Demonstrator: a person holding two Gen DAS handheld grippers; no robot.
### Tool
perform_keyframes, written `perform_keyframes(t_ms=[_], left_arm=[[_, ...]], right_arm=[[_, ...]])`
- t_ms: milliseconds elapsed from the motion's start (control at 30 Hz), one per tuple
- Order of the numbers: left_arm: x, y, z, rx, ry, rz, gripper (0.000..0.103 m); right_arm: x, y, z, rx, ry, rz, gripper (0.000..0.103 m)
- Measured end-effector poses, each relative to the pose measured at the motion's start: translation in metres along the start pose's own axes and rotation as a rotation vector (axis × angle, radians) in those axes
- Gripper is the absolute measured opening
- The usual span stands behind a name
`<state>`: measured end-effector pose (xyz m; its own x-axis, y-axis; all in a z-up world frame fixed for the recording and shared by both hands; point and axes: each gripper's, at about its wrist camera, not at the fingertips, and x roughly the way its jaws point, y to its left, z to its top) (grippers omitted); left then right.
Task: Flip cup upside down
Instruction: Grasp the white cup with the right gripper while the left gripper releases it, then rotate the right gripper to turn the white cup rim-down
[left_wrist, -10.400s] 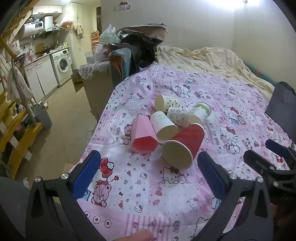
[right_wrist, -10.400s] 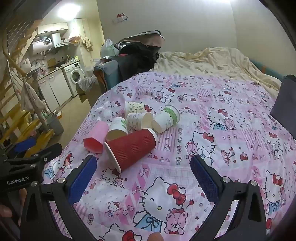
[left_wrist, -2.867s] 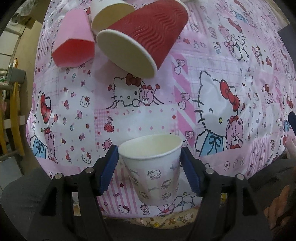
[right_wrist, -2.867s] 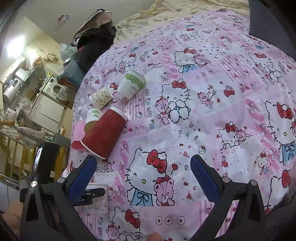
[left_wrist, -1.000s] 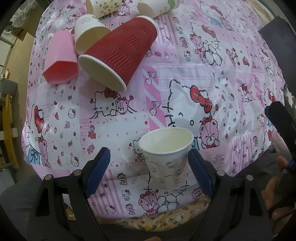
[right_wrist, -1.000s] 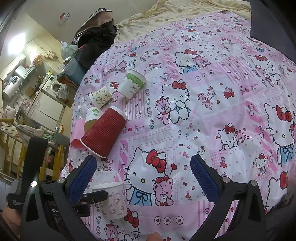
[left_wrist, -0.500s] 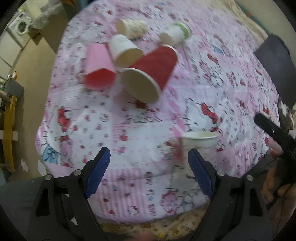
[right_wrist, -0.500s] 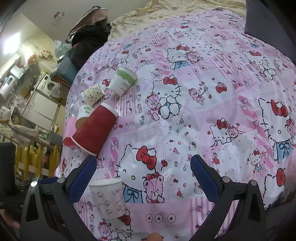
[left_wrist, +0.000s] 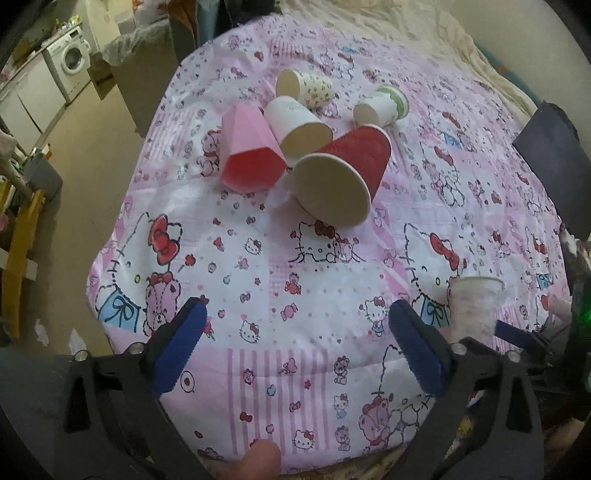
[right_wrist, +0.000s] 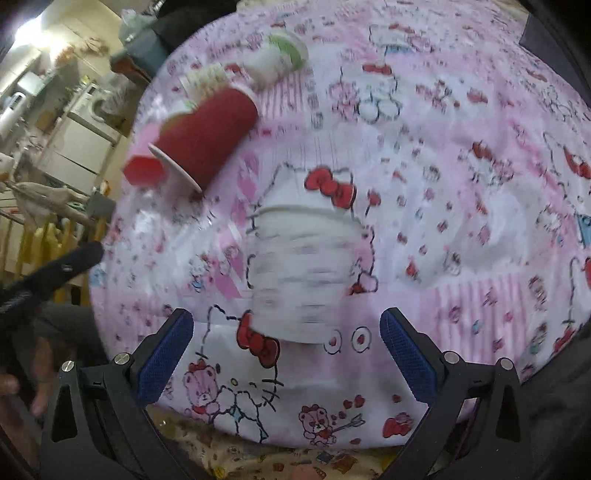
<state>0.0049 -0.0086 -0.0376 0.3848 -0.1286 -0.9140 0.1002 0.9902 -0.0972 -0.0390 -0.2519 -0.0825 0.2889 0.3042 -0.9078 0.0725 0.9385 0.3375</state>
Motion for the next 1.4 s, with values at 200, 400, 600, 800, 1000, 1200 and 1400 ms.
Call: perform_keyframes(t_ms=[200, 400, 600, 800, 1000, 1200, 1400], left_arm=[[-0.001, -0.001, -0.002, 0.003, -0.010, -0.022, 0.098], [0.001, 0.001, 0.001, -0.019, -0.004, -0.041, 0.098], [-0.001, 0.002, 0.003, -0.023, -0.022, -0.043, 0.098], [-0.008, 0.003, 0.005, -0.016, -0.045, -0.107, 0.096], [-0.016, 0.004, 0.005, -0.012, -0.082, -0.088, 0.096], [-0.027, -0.013, 0.001, 0.061, -0.119, -0.165, 0.096], [-0.016, -0.022, -0.002, 0.094, -0.058, -0.201, 0.096]], right_arm=[[0.010, -0.008, 0.007, 0.037, -0.015, -0.110, 0.090], [0.018, -0.014, 0.002, 0.039, 0.014, -0.113, 0.075], [0.022, -0.007, 0.001, 0.019, 0.011, -0.079, 0.068], [0.009, 0.008, 0.003, -0.065, -0.011, -0.033, 0.062], [-0.016, 0.032, 0.012, -0.240, 0.014, 0.122, 0.062], [-0.004, 0.047, 0.017, -0.400, 0.089, 0.141, 0.062], [0.009, 0.069, 0.005, -0.496, 0.118, 0.183, 0.062]])
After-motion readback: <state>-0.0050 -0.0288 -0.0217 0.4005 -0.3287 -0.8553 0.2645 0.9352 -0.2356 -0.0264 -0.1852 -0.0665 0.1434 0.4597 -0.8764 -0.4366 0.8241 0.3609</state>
